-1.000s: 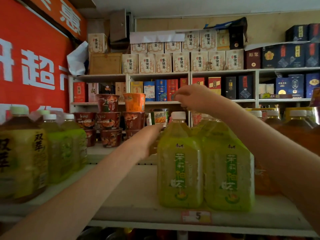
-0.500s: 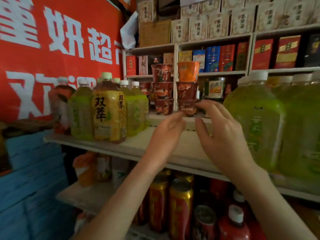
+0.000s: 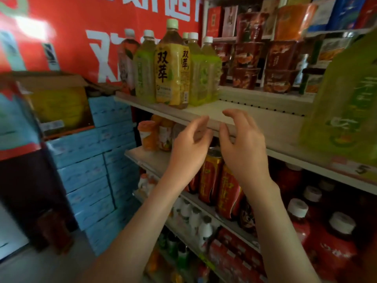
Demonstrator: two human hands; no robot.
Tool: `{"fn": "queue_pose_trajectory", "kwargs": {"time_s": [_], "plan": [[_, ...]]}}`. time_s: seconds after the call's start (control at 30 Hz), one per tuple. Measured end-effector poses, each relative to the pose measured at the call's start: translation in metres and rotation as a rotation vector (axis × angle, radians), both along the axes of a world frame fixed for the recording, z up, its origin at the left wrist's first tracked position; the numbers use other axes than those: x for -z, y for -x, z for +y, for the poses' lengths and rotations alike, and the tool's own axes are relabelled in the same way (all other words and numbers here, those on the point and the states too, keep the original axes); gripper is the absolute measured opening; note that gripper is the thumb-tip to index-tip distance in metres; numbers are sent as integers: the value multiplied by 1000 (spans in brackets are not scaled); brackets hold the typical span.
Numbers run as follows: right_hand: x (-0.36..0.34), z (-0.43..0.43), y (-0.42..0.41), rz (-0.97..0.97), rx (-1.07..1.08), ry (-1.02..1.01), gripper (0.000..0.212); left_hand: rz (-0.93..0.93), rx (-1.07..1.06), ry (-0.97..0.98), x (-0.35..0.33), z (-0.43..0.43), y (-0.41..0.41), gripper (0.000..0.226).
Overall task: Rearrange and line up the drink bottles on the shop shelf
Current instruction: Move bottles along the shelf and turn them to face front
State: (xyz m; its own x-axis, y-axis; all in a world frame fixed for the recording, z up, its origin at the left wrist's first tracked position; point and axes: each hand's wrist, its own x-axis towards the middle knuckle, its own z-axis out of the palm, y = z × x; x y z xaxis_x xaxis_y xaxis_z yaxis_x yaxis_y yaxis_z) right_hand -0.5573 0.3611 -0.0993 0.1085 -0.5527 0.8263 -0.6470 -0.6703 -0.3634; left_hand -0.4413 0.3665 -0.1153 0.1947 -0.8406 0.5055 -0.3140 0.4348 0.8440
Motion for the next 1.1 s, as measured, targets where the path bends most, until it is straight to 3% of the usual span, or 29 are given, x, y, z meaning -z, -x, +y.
{"fn": "queue_pose_trajectory", "kwargs": {"time_s": [0.23, 0.5, 0.9, 1.1], "plan": [[14, 0, -9, 93, 114, 27, 27, 16, -97, -63, 12, 0, -4, 38], [13, -6, -22, 123, 179, 3, 28, -86, -198, -3, 2, -2, -2, 34], [-11, -20, -79, 113, -80, -23, 33, -140, -277, 60, -16, -16, -63, 23], [-55, -64, -124, -48, -101, -55, 46, -154, -313, 164, -40, -58, -124, 44]]}}
